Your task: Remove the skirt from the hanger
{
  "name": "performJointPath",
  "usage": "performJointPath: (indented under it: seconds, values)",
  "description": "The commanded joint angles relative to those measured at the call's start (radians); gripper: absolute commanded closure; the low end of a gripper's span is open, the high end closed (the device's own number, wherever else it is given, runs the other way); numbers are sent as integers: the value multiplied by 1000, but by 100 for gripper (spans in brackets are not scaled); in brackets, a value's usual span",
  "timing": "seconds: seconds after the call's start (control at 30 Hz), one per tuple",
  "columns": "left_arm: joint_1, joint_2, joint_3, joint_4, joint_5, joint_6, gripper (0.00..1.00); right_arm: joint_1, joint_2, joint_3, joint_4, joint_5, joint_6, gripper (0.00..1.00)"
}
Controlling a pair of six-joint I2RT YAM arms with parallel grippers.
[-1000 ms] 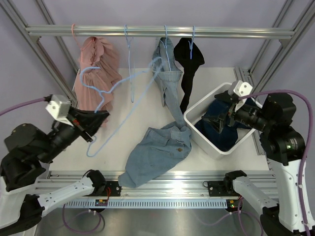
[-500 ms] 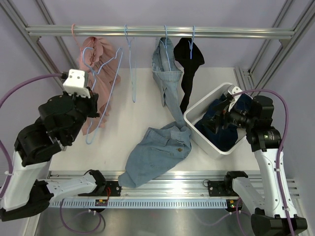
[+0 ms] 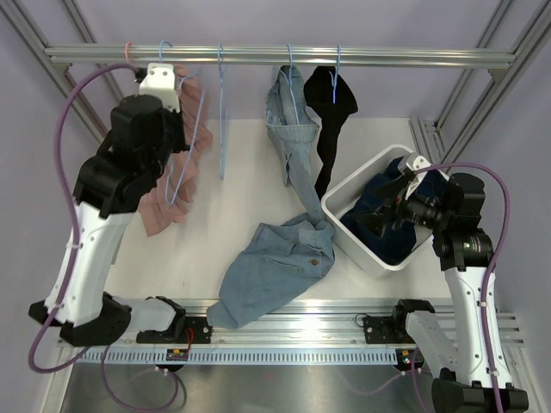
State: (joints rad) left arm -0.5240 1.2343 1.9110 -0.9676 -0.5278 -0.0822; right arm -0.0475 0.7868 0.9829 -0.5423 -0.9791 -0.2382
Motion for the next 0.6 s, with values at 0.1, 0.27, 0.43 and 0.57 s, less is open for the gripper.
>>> performJointPath:
  seconds: [0.1, 0.27, 0.43, 0.57]
  values:
    - [151, 171, 163, 119, 274, 9, 100, -22, -24, -1, 36, -59, 10, 0]
    - [260, 266, 201, 145, 396, -14, 100, -34, -34, -3, 30, -69, 2, 0]
    - [280, 318, 198, 175, 423, -1, 100, -41, -32, -7, 24, -82, -6, 0]
    - [285, 332, 156, 181, 451, -1, 100, -45, -31, -7, 18, -92, -12, 1]
